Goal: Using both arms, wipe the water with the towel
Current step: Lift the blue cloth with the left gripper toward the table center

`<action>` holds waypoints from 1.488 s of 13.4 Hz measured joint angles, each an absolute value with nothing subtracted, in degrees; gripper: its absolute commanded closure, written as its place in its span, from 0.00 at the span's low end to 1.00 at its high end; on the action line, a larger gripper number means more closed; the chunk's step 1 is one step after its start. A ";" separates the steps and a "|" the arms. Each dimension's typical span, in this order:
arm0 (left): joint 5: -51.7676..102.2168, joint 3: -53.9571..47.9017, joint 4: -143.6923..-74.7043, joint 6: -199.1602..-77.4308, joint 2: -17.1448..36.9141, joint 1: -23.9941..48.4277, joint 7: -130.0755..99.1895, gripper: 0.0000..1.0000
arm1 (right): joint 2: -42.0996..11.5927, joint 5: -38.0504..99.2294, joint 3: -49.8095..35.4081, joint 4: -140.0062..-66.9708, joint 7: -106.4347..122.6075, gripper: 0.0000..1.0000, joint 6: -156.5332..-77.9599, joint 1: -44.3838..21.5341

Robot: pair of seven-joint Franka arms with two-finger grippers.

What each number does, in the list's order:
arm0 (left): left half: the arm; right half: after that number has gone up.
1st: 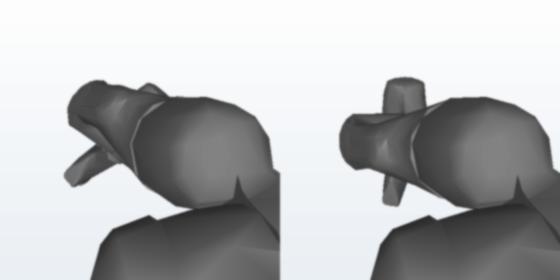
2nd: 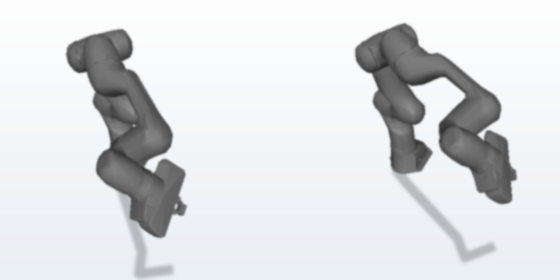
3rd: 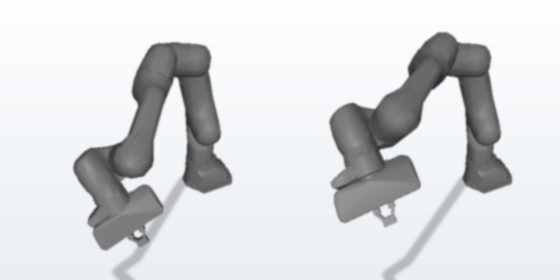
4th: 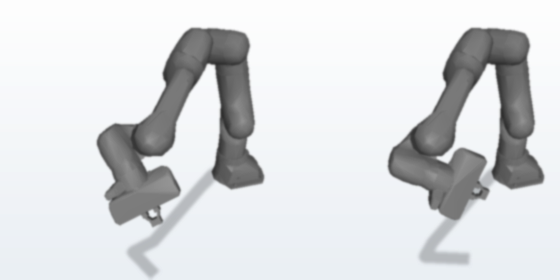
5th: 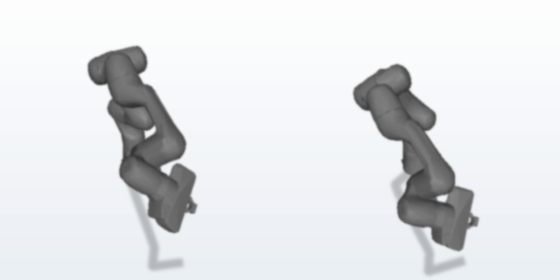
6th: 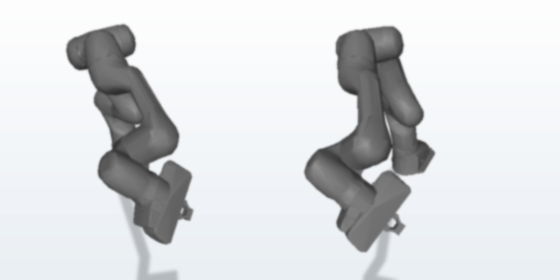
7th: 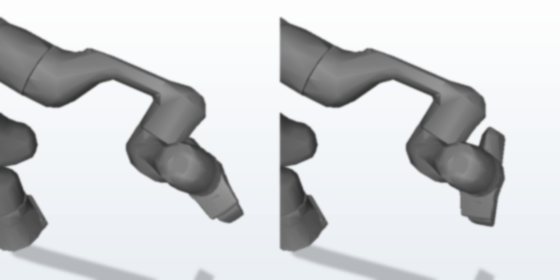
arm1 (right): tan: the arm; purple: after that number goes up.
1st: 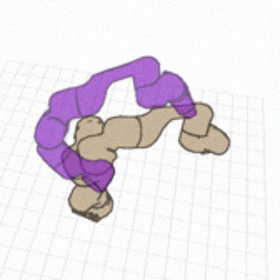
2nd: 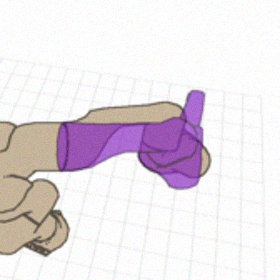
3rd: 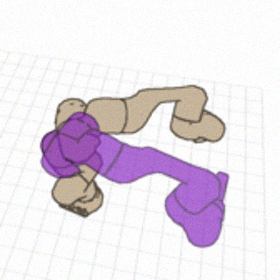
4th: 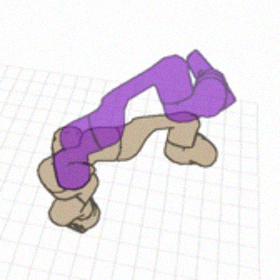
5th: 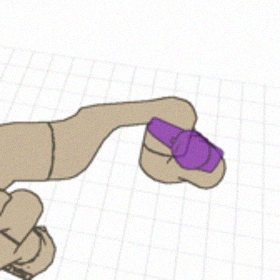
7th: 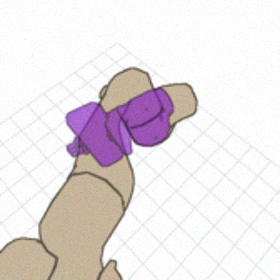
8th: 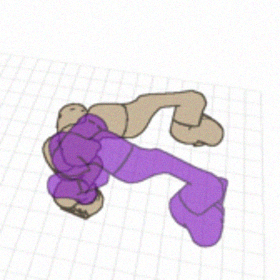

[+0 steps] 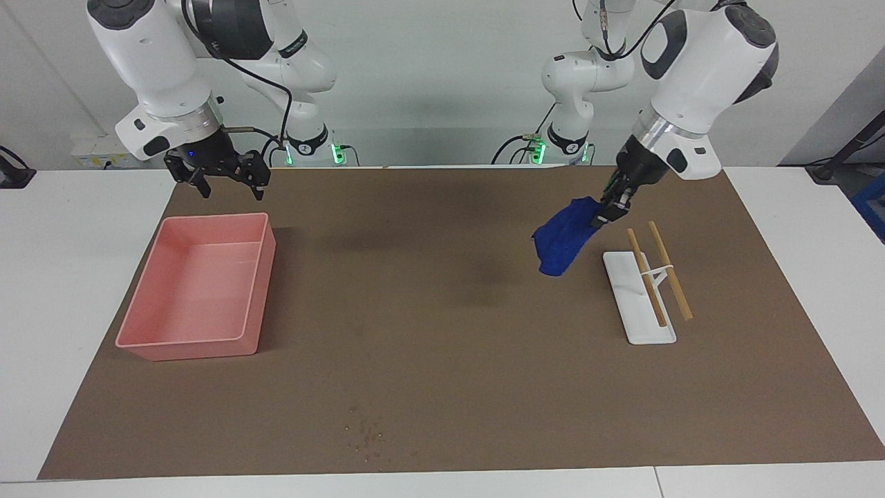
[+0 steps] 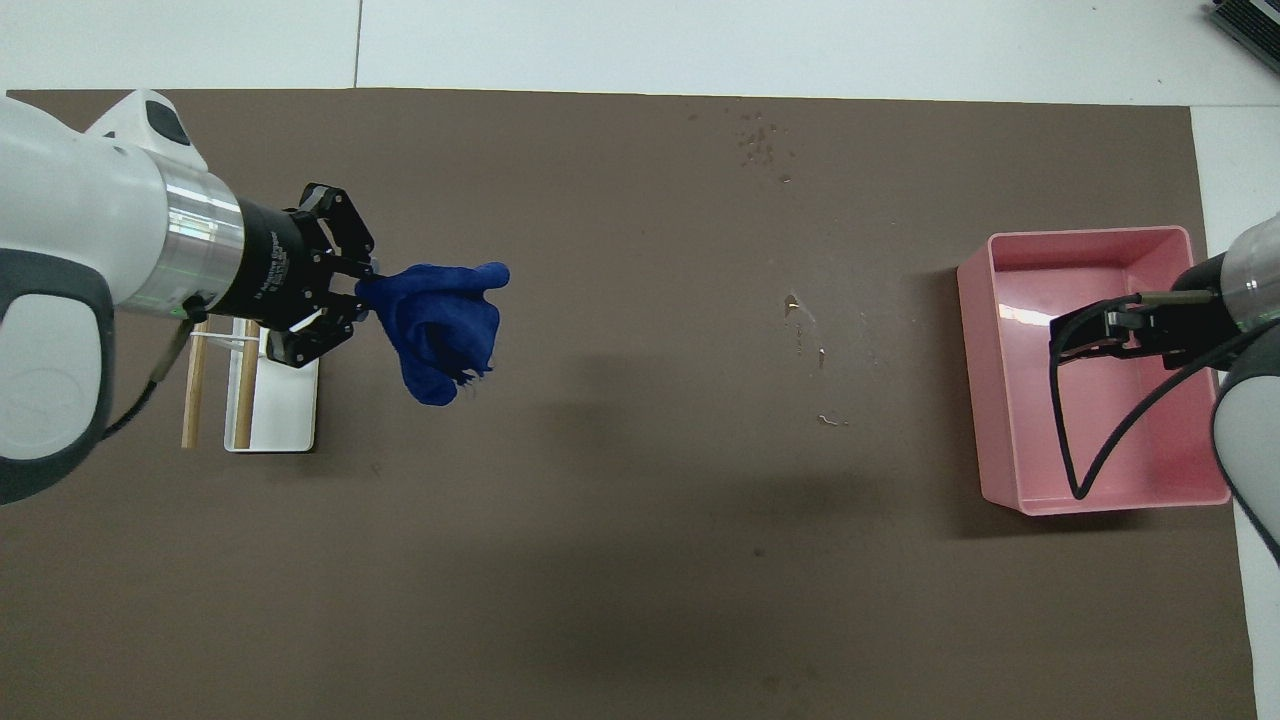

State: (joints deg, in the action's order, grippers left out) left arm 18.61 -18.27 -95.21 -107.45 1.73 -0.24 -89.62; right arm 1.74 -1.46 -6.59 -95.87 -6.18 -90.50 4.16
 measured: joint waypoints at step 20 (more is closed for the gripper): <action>25.62 -18.47 -96.91 -126.33 2.35 12.47 -115.99 1.00 | 1.77 -0.77 -6.62 -95.92 -7.02 0.03 -90.88 4.30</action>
State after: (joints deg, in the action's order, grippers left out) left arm 25.62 -18.47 -96.91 -126.33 2.35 12.47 -115.99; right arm 1.77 -0.77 -6.62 -95.92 -7.02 -90.88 4.30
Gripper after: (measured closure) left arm 0.824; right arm 0.013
